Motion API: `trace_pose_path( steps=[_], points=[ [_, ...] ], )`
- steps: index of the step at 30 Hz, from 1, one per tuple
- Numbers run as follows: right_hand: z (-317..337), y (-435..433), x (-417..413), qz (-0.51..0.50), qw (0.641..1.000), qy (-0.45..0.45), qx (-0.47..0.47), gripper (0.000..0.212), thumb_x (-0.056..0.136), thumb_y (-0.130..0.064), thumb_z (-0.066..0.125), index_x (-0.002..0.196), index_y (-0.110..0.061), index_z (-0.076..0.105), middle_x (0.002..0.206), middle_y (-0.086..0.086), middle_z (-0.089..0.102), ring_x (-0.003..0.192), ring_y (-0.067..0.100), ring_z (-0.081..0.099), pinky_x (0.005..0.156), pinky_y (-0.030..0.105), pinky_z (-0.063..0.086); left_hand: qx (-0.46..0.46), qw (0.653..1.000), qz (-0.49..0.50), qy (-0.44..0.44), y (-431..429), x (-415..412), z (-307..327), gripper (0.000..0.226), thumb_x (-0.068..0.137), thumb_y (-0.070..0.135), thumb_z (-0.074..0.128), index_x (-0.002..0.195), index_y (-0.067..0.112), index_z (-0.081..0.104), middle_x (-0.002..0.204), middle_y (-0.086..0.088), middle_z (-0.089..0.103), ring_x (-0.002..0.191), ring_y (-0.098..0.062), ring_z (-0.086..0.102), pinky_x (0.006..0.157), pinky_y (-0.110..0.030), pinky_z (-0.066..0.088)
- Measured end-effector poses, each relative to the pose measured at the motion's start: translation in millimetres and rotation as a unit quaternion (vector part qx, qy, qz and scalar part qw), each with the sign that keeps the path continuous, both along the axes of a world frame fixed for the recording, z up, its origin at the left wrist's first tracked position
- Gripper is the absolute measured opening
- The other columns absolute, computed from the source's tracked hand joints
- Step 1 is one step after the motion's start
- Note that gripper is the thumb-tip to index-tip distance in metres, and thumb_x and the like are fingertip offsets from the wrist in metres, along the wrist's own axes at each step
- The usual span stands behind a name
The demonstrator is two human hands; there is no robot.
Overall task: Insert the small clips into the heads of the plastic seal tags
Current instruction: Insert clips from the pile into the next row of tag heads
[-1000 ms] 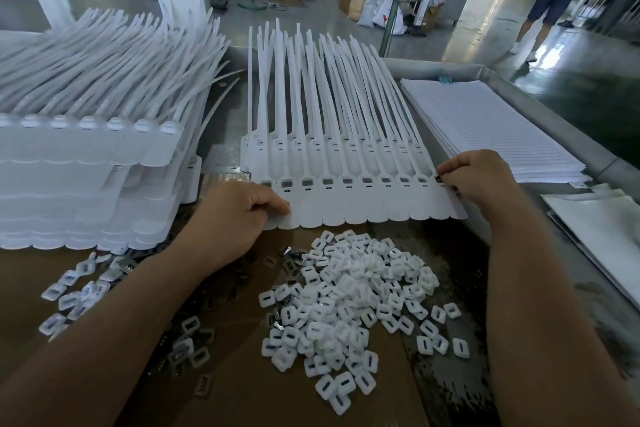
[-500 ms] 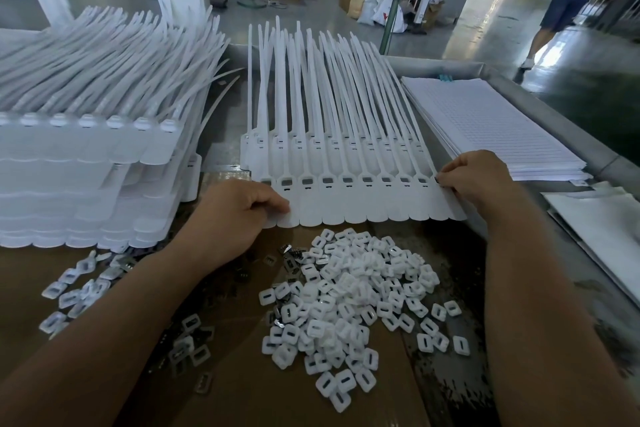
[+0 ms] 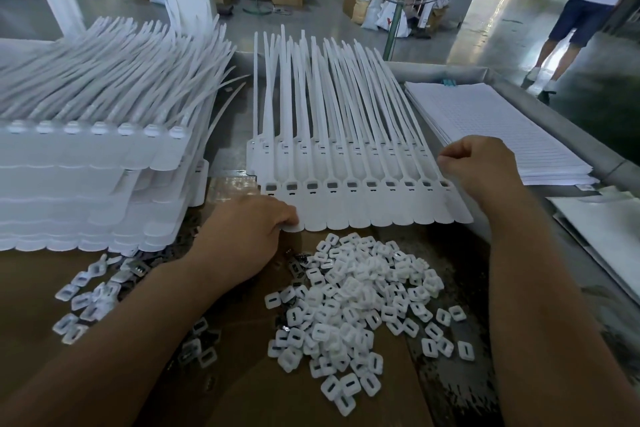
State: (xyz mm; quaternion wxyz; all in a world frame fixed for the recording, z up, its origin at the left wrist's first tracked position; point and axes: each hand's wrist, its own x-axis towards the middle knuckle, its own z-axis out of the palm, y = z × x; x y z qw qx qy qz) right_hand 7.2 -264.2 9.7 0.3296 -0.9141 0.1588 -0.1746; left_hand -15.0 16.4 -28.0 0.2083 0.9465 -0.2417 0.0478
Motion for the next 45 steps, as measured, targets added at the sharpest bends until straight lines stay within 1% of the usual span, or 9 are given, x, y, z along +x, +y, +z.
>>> trace_pose_path(
  steps=[3,8,13,18,26,34,38,43,45],
  points=[
    [5.3,21.4,-1.0,0.083,0.996,-0.01,-0.018,0.008,0.085,-0.013,0.062,0.085,-0.021,0.063,0.07,-0.017,0.054,0.064,-0.004,0.05,0.053,0.007,0.035,0.025,1.0,-0.011,-0.009,-1.3,-5.7,0.7,0.04,0.088,0.004,0.04,0.117,0.023,0.061,0.119,0.004,0.061,0.107,-0.013,0.055,0.09,-0.024,0.04],
    [6.3,63.1,-5.0,0.247,0.967,0.038,-0.053,0.011,0.082,-0.015,0.067,0.079,-0.025,0.063,0.072,-0.022,0.055,0.069,-0.008,0.052,0.059,0.003,0.036,0.068,0.997,-0.033,0.014,-1.9,-11.1,2.3,0.054,0.086,0.001,0.038,0.132,0.028,0.047,0.14,0.01,0.042,0.128,-0.008,0.039,0.106,-0.024,0.028],
    [1.4,81.3,-9.6,0.364,0.92,0.121,-0.082,0.013,0.076,-0.009,0.072,0.084,-0.019,0.072,0.071,-0.022,0.058,0.064,-0.01,0.055,0.066,0.003,0.043,0.135,0.989,-0.02,0.049,-10.1,-18.3,10.2,0.051,0.084,0.006,0.039,0.132,0.022,0.044,0.137,0.004,0.043,0.124,-0.015,0.041,0.101,-0.032,0.037],
    [-1.1,89.6,-13.8,0.418,0.882,0.186,-0.112,0.018,0.076,-0.009,0.072,0.091,-0.019,0.074,0.082,-0.008,0.066,0.067,-0.007,0.055,0.063,0.003,0.043,0.152,0.987,0.002,0.051,-17.8,-19.8,9.9,0.047,0.083,0.004,0.038,0.127,0.018,0.047,0.133,-0.002,0.047,0.12,-0.018,0.046,0.097,-0.036,0.042],
    [-4.3,88.9,-17.9,0.428,0.882,0.183,-0.073,0.019,0.076,-0.01,0.073,0.091,-0.022,0.075,0.076,-0.016,0.061,0.066,-0.011,0.054,0.063,0.003,0.042,0.086,0.996,-0.003,-0.002,-8.3,-20.2,4.9,0.053,0.084,0.005,0.038,0.131,0.031,0.045,0.139,0.011,0.043,0.124,-0.01,0.043,0.097,-0.03,0.039],
    [-6.4,90.0,-18.9,0.43,0.88,0.195,-0.055,0.027,0.075,-0.01,0.073,0.07,-0.036,0.065,0.074,-0.014,0.062,0.062,-0.011,0.055,0.059,0.004,0.042,0.087,0.995,0.006,-0.051,-9.6,-16.3,-0.2,0.047,0.085,0.008,0.04,0.123,0.031,0.054,0.126,0.01,0.056,0.114,-0.01,0.052,0.091,-0.03,0.046],
    [-8.6,91.0,-20.6,0.421,0.879,0.208,-0.081,0.021,0.08,-0.013,0.069,0.074,-0.03,0.059,0.075,-0.013,0.06,0.062,-0.01,0.053,0.059,0.005,0.043,0.085,0.994,0.005,-0.065,-9.3,-16.6,-2.2,0.045,0.085,0.01,0.04,0.122,0.03,0.055,0.125,0.01,0.057,0.113,-0.011,0.053,0.089,-0.03,0.047],
    [-12.9,86.3,-24.5,0.366,0.92,0.139,0.007,0.021,0.088,-0.01,0.058,0.076,-0.026,0.051,0.082,-0.004,0.063,0.081,0.01,0.062,0.073,0.024,0.051,0.092,0.992,0.006,-0.086,-11.2,-17.4,-3.2,0.04,0.085,0.013,0.039,0.117,0.028,0.058,0.122,0.011,0.058,0.107,-0.01,0.055,0.08,-0.025,0.046],
    [-13.2,86.7,-23.9,0.335,0.936,0.098,0.037,0.022,0.087,-0.008,0.058,0.075,-0.026,0.051,0.078,-0.007,0.063,0.074,-0.001,0.062,0.069,0.02,0.05,0.091,0.992,0.006,-0.086,-12.0,-17.3,-3.0,0.039,0.085,0.015,0.039,0.116,0.028,0.058,0.122,0.011,0.058,0.106,-0.009,0.056,0.08,-0.025,0.046]
  ],
)
